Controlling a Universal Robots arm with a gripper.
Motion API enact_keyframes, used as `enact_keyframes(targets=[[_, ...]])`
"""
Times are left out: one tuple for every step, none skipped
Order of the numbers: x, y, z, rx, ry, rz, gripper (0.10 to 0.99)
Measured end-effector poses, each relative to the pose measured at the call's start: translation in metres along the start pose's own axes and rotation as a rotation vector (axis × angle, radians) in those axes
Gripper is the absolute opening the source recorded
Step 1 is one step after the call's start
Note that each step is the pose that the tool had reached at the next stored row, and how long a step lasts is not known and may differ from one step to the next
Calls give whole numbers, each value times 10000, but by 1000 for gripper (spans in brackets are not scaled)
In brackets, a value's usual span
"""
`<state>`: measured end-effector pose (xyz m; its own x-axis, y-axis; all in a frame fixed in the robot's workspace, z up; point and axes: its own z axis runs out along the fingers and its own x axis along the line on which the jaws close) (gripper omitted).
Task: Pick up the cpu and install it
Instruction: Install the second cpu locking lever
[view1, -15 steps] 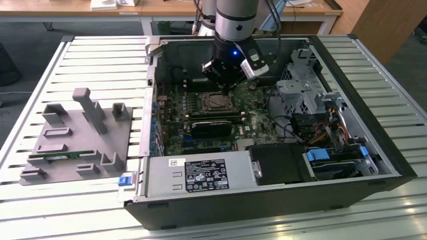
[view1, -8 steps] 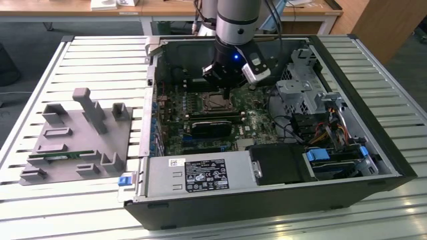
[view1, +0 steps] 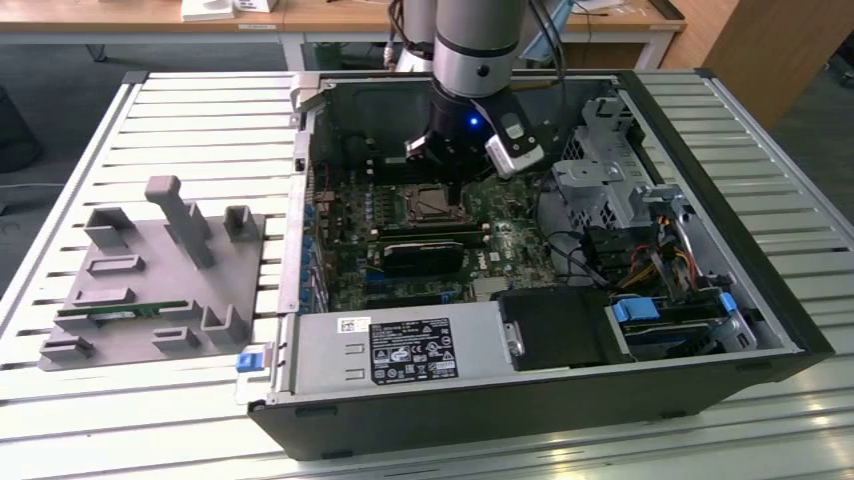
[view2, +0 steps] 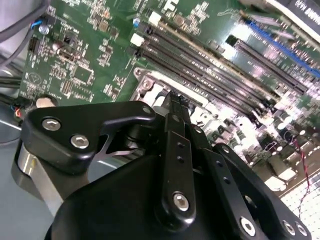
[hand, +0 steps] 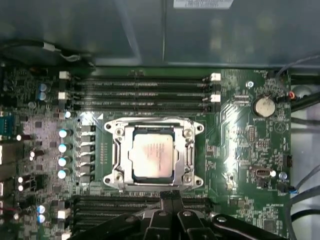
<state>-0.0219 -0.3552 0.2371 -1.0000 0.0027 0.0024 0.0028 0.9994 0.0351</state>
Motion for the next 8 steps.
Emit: enact_keyframes(targets=[[3,-13,5,0,0,0,106],[12,-22,10,0,-1,2,106],[37,-26,17,-2,-1,0,106],[75,-30,22,0,-1,1,106],[110,-37,27,1,-1,0,106],[132,-47,30,-1,-1,0,106],[150,-64,31,-1,-1,1,106],[171,-81,33,0,-1,0,106]])
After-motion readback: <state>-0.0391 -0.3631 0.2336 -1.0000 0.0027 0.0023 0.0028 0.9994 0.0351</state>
